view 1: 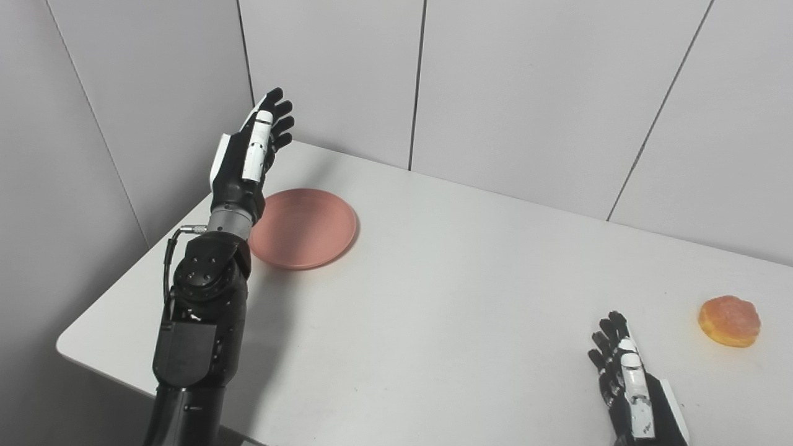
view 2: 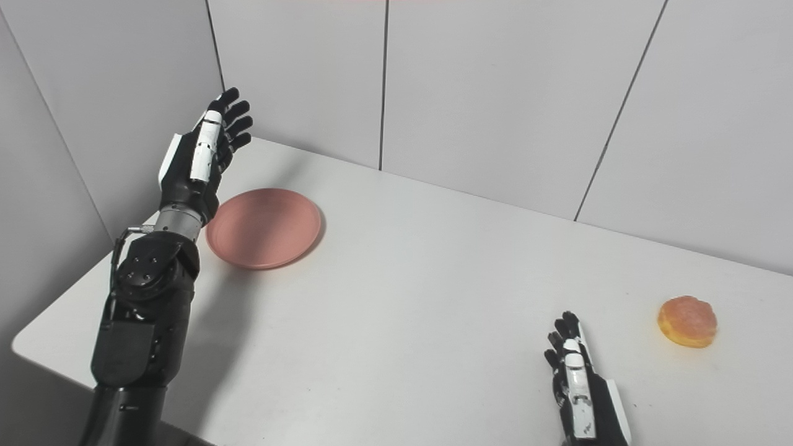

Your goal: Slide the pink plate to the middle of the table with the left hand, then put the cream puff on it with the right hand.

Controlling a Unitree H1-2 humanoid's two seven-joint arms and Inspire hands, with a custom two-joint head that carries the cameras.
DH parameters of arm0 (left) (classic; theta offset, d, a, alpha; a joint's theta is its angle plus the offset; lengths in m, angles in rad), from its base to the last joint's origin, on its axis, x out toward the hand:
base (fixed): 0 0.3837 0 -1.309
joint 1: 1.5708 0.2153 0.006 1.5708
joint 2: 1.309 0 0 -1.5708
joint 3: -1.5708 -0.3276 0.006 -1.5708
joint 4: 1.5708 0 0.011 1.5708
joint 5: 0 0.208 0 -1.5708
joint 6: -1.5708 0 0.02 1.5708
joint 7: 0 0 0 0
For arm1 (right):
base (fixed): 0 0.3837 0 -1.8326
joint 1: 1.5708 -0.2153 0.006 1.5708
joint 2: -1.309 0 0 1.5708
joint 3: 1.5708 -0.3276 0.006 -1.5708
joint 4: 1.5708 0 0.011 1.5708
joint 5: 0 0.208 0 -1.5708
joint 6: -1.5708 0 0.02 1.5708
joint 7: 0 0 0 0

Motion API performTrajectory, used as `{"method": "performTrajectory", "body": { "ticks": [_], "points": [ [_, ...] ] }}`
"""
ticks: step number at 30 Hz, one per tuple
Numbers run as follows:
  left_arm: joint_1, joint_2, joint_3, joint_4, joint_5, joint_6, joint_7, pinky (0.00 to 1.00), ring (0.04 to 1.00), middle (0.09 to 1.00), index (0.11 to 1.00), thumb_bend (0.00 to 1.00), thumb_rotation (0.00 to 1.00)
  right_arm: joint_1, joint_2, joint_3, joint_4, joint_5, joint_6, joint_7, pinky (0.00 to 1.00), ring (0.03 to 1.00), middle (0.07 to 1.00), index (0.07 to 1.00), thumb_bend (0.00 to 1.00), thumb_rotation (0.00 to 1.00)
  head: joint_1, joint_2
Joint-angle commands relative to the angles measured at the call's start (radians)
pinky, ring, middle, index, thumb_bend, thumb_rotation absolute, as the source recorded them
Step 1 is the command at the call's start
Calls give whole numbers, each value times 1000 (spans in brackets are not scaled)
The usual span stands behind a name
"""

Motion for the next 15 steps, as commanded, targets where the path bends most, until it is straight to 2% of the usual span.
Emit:
{"method": "performTrajectory", "body": {
  "ticks": [1, 8, 11, 15],
  "points": [
    [-43, 39, 16, 0, -26, -42, 0, 904, 903, 897, 869, 413, 1000, -20, 4, 1, -42, 10, 4, 2, 1000, 1000, 1000, 1000, 138, 1000, 0, 3],
    [-33, 82, 57, 55, -79, -68, -20, 913, 920, 928, 902, 410, 1000, -20, 1, -1, -37, 17, -9, 8, 1000, 1000, 1000, 1000, 136, 1000, 7, 2],
    [-38, 88, 81, 79, -114, -67, -17, 919, 922, 929, 902, 408, 1000, -21, -2, -1, -25, 17, -27, 14, 1000, 1000, 1000, 1000, 142, 1000, 8, 2],
    [-40, 97, 93, 101, -136, -67, -16, 927, 925, 928, 902, 409, 1000, -22, -3, -3, -26, 18, -20, 13, 1000, 1000, 1000, 1000, 136, 1000, 10, 3]
  ]
}}
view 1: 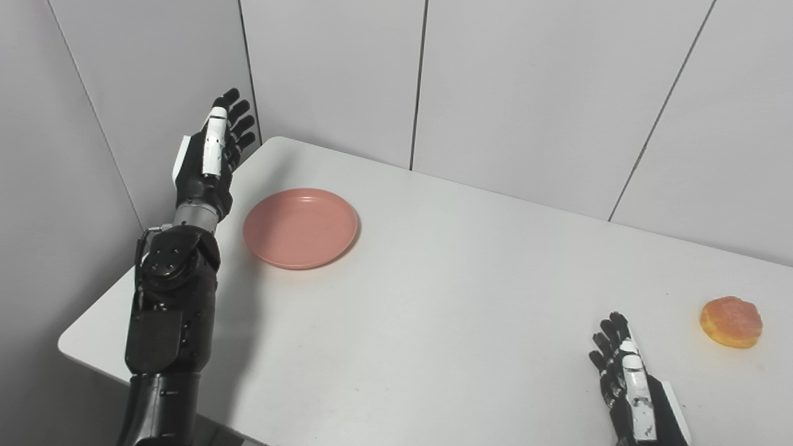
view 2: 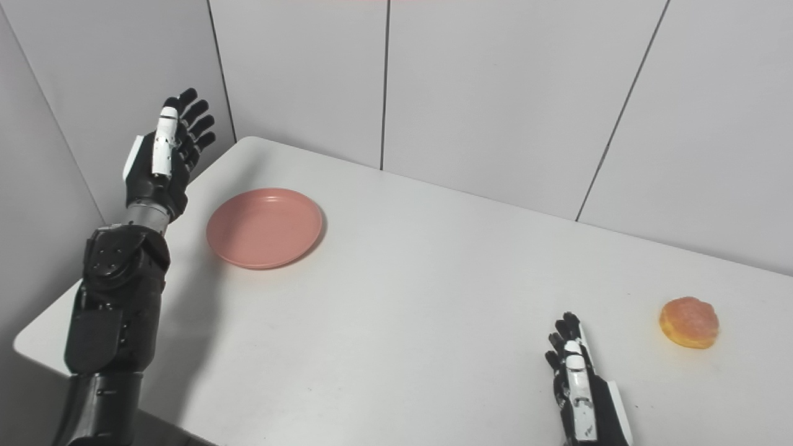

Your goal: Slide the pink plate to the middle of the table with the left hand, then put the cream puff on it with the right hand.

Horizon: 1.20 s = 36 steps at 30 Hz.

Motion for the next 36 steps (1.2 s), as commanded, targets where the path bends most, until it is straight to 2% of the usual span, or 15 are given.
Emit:
{"method": "performTrajectory", "body": {
  "ticks": [1, 5, 14, 26, 36],
  "points": [
    [-40, 38, 8, 1, -15, -45, -4, 928, 926, 927, 902, 408, 1000, -27, 0, -1, -20, 13, -18, 9, 1000, 1000, 1000, 1000, 137, 1000, 0, 0],
    [-41, 48, 15, 34, -19, -53, 2, 928, 924, 923, 900, 412, 1000, -27, -1, -2, -19, 9, -25, 7, 1000, 1000, 1000, 1000, 132, 1000, 2, -1],
    [-15, 37, 25, 47, -22, -43, 15, 921, 921, 920, 896, 392, 1000, -27, -3, -3, -21, 14, -21, 10, 1000, 1000, 1000, 1000, 135, 1000, 3, 3],
    [-16, 43, 27, 147, -37, -89, 12, 924, 927, 920, 895, 404, 1000, -25, -5, 0, -23, 10, -27, 11, 1000, 1000, 1000, 1000, 140, 1000, 0, 13],
    [-32, 41, 40, 250, -61, -121, 16, 918, 919, 916, 897, 346, 1000, -21, -2, -3, -34, 11, -15, 5, 1000, 1000, 1000, 1000, 128, 1000, 1, 20]
  ]
}}
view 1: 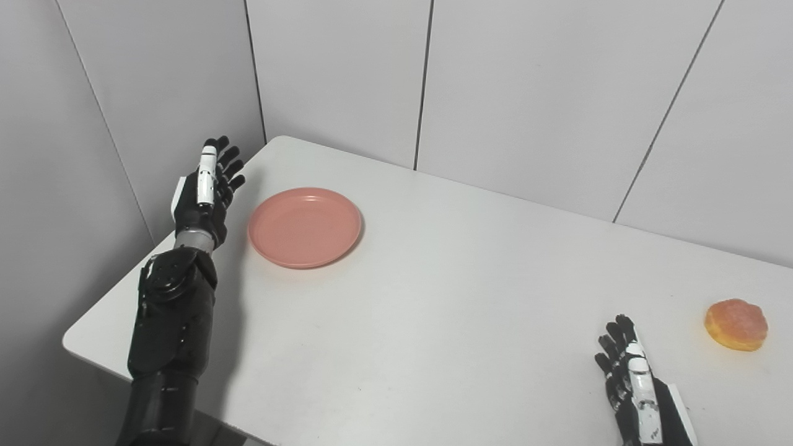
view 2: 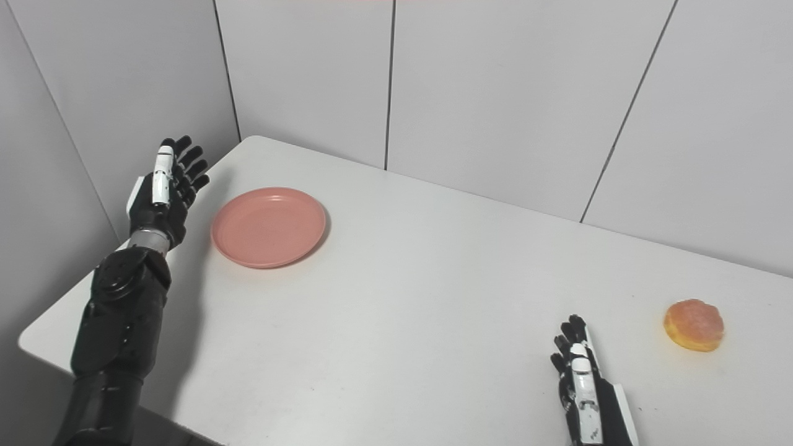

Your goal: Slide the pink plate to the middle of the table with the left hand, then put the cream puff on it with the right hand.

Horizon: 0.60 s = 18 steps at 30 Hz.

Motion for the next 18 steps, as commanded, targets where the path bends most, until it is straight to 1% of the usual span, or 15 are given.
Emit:
{"method": "performTrajectory", "body": {
  "ticks": [1, 3, 8, 11, 13, 18],
  "points": [
    [-45, 27, 6, -1, -8, -45, 4, 916, 918, 917, 898, 344, 1000, -21, 2, -2, -34, 12, -14, 5, 1000, 1000, 1000, 1000, 134, 1000, -1, 2],
    [-44, 28, 7, 16, -10, -52, 4, 914, 917, 917, 899, 342, 1000, -20, 1, -1, -36, 11, -12, 5, 1000, 1000, 1000, 1000, 140, 1000, -1, 3],
    [-40, 34, 8, 70, -17, -75, -7, 952, 938, 935, 916, 330, 1000, -17, 2, 0, -42, 10, -7, 4, 1000, 1000, 1000, 1000, 146, 1000, -1, 5],
    [-38, 43, 0, 100, -14, -87, -12, 946, 932, 932, 912, 338, 1000, -17, 3, 0, -40, 13, -10, 6, 1000, 1000, 1000, 1000, 152, 1000, -1, 5],
    [-36, 48, -4, 113, -12, -93, -14, 943, 926, 925, 906, 342, 1000, -16, 3, 2, -50, 9, -1, 3, 1000, 1000, 1000, 1000, 148, 1000, -1, 7],
    [-40, 48, -3, 135, -17, -101, -7, 946, 925, 923, 906, 346, 1000, -15, 1, 3, -51, 12, -3, 6, 1000, 1000, 1000, 1000, 145, 1000, -2, 9]
  ]
}}
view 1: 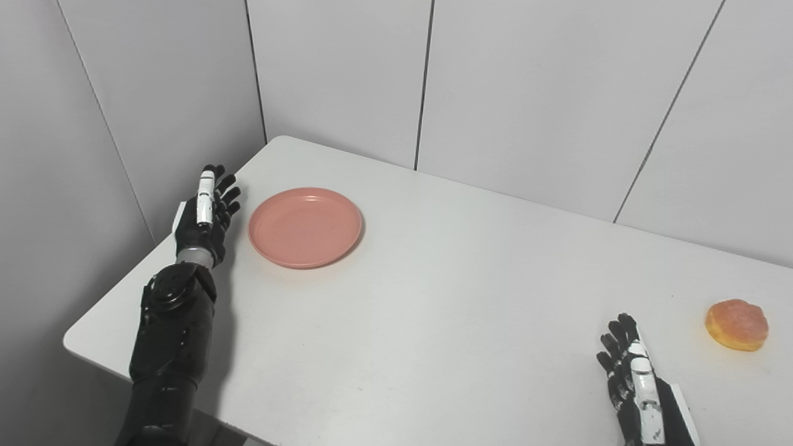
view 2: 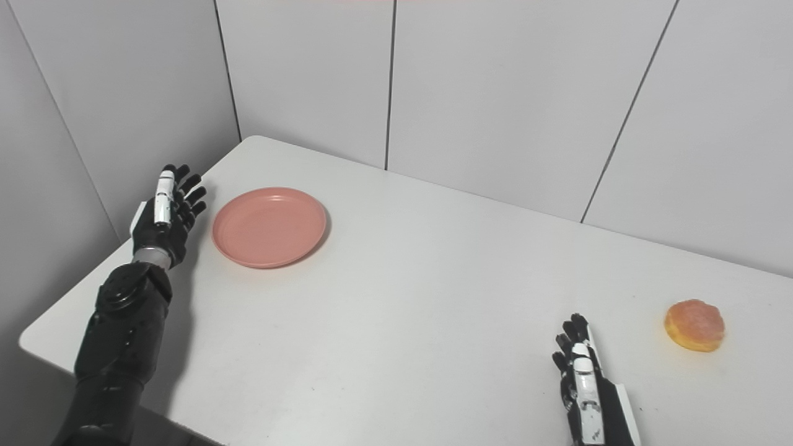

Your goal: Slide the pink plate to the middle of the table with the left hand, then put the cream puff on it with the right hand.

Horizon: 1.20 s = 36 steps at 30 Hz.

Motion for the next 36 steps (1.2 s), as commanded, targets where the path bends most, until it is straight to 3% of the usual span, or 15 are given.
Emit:
{"method": "performTrajectory", "body": {
  "ticks": [1, 12, 20, 29, 36],
  "points": [
    [-39, 31, -1, -6, 0, -50, -5, 946, 927, 923, 904, 342, 1000, -21, 1, 1, -36, 14, -5, 8, 1000, 1000, 1000, 1000, 146, 1000, 0, 1],
    [-43, 27, -22, 45, 16, -97, -5, 946, 931, 924, 898, 345, 1000, -21, 3, 1, -36, 11, 2, 3, 1000, 1000, 1000, 1000, 138, 1000, -4, 5],
    [-48, 17, -46, 53, 2, -73, -5, 929, 939, 939, 914, 312, 999, -20, 4, 3, -41, 9, 11, 2, 1000, 1000, 1000, 1000, 152, 1000, -10, 8],
    [-74, 21, -73, 108, -4, -76, -22, 947, 930, 933, 926, 385, 1000, -18, 11, 5, -55, 0, 26, -6, 1000, 1000, 1000, 1000, 146, 1000, -15, 13],
    [-88, 20, -84, 136, -19, -72, -47, 946, 938, 934, 918, 380, 1000, -15, 15, 8, -54, -9, 20, -10, 1000, 1000, 1000, 1000, 138, 1000, -24, 18]
  ]
}}
